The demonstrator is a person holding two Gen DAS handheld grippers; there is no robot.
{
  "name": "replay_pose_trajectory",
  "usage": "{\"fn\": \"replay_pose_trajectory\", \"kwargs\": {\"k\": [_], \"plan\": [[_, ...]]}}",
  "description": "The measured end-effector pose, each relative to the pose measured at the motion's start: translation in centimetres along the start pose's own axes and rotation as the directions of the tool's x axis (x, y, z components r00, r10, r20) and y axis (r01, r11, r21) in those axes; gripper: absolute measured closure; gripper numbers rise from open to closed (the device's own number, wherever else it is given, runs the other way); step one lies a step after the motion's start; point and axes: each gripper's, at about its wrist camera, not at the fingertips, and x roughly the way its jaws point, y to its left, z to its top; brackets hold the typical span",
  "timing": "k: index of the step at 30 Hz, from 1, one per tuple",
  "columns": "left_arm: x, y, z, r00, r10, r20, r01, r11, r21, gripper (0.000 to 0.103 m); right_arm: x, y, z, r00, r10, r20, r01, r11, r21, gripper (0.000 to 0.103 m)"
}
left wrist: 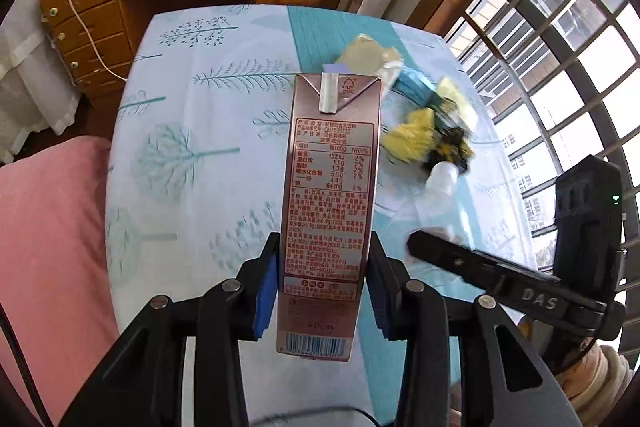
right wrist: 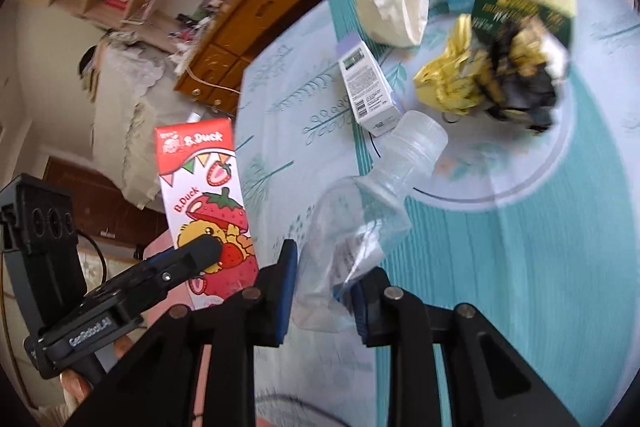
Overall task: Collect trash
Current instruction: 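Grasp the pink drink carton with the left tool while the right tool grasps the plastic bottle, then carry the carton and bottle over the floor bin and open both tools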
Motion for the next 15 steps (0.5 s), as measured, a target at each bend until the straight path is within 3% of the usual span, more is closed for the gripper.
{"fn": "replay_pose_trajectory", "kwargs": {"k": [8,15], "plan": [[-5.4,-7.2,-7.6,0.999,0.031,0.039,-0.032,0.999,0.024,0.065,-10.8,-1.2,-5.8,0.996,0.031,0.081,-0.023,0.995,-0.096,0.078],[-9.6,-15.0,-14.5,0.992,0.055,0.113,-0.061,0.997,0.05,0.065,-17.7,-3.4,-11.4,0.993,0.045,0.105,-0.029,0.989,-0.145,0.078]]}}
